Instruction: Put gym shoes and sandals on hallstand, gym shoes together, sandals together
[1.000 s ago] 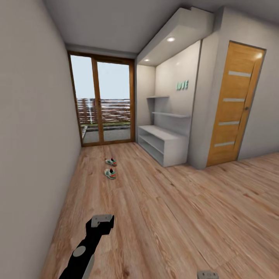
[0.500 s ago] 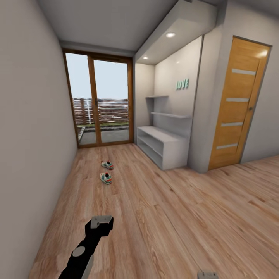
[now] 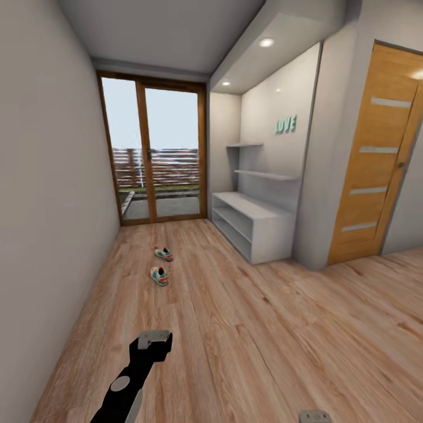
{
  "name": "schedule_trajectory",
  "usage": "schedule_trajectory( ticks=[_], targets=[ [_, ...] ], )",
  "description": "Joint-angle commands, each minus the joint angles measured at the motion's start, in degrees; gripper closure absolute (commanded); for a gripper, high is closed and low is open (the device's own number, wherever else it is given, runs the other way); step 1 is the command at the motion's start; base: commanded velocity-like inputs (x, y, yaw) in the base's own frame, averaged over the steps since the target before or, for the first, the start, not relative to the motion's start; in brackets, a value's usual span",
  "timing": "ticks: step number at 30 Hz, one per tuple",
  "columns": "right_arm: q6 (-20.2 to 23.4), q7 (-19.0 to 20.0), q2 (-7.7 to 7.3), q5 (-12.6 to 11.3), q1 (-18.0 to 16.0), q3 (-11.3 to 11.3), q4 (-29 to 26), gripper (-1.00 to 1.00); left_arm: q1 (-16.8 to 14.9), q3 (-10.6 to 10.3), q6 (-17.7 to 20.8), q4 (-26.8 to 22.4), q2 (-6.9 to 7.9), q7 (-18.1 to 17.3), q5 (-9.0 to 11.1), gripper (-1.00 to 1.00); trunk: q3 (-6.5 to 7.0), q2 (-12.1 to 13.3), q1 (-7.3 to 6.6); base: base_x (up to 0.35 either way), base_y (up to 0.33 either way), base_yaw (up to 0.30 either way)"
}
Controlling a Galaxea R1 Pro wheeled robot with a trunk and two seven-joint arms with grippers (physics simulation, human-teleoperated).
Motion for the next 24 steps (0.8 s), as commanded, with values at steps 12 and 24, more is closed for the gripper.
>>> schedule_trajectory(
  ticks=[12,24],
  targets=[
    [0.27,0.00,0.00,0.02,-0.01,0.08,-0.01,-1.00,-0.04,-0.13,0.32,0.30,0.00,0.24,0.22,-1.00,-0.54,-0.03,0.02,0.308,-0.188,0.259],
    [0.27,0.00,0.00,0.02,-0.01,0.13,0.00,-1.00,-0.04,-0.18,0.32,0.35,-0.07,0.19,0.29,-1.00,-1.26,-0.03,0.02,0.304,-0.193,0.241]
  ],
)
